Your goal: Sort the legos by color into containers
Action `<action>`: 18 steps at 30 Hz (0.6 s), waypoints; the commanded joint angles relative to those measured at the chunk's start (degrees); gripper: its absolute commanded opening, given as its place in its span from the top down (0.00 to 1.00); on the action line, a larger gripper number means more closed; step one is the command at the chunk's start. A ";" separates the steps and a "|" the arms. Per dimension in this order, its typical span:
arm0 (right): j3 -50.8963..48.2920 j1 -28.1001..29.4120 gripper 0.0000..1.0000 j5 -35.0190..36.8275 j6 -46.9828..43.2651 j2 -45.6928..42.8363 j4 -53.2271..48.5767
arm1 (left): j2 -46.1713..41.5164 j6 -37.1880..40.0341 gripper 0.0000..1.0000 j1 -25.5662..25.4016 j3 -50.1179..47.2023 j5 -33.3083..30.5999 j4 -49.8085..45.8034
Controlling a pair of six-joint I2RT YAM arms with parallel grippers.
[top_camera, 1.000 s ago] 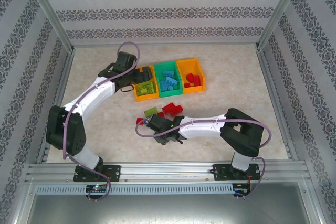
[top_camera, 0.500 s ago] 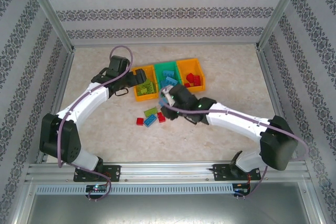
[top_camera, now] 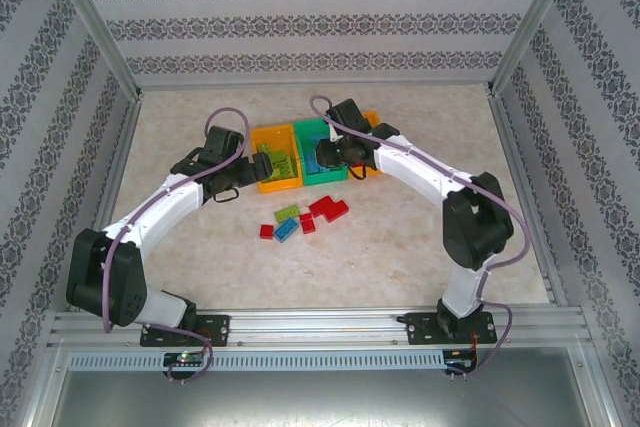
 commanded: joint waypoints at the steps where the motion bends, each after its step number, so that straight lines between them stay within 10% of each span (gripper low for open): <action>1: 5.41 -1.34 0.76 -1.36 2.49 4.07 -1.42 | -2.07 -0.05 0.00 0.05 -0.68 0.12 -0.84; 8: 15.34 -3.44 0.73 -6.66 3.34 13.11 -2.96 | -2.78 -0.13 0.00 -0.04 -2.40 0.59 -0.92; 18: 19.74 -4.38 0.43 -9.40 4.29 15.33 -4.15 | -3.85 0.95 0.00 -0.50 -3.77 2.05 -1.01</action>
